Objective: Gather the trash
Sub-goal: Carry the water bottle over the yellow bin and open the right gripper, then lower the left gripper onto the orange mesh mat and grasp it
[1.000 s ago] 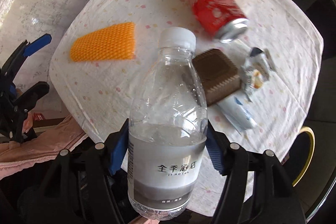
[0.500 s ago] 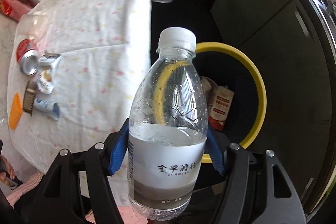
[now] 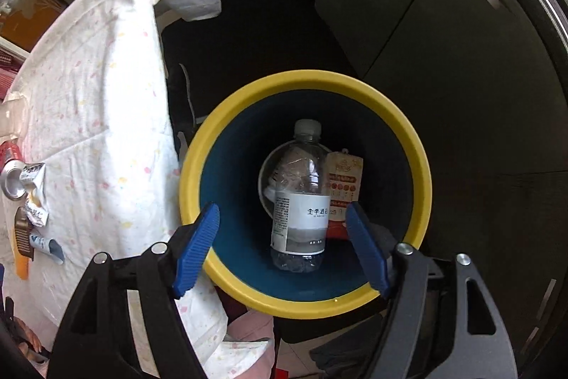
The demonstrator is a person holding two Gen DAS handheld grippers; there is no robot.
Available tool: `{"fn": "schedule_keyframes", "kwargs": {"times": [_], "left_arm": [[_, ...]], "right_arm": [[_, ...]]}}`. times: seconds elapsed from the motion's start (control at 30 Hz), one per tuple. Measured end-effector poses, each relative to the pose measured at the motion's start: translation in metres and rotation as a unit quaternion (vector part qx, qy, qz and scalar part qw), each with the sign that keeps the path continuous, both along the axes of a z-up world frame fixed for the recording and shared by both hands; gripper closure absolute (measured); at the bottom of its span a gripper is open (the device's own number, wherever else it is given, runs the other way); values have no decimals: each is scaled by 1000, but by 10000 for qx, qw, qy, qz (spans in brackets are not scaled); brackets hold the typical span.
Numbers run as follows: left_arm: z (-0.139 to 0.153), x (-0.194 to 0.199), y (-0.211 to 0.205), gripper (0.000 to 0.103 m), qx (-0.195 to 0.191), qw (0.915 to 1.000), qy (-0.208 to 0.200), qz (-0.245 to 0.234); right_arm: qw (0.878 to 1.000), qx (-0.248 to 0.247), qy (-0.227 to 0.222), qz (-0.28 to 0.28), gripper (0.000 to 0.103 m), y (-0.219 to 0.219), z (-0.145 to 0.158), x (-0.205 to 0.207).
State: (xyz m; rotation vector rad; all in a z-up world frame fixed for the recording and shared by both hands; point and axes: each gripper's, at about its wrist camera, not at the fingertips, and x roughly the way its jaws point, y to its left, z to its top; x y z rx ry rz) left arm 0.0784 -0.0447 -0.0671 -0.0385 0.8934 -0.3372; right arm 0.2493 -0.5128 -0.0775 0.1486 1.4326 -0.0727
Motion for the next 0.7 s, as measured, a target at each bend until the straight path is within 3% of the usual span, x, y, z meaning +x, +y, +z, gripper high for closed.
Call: {"fn": "schedule_keyframes", "kwargs": {"times": [0.33,0.7], "left_arm": [[-16,9,19,5,186,9997,137,-57],[-47,45,44,5,651,9953,416,-584]], "right_arm": [[9916,496,-737,935,32,90,22,-71],[9816,801,-803,1537,31,159,10,-91]]}}
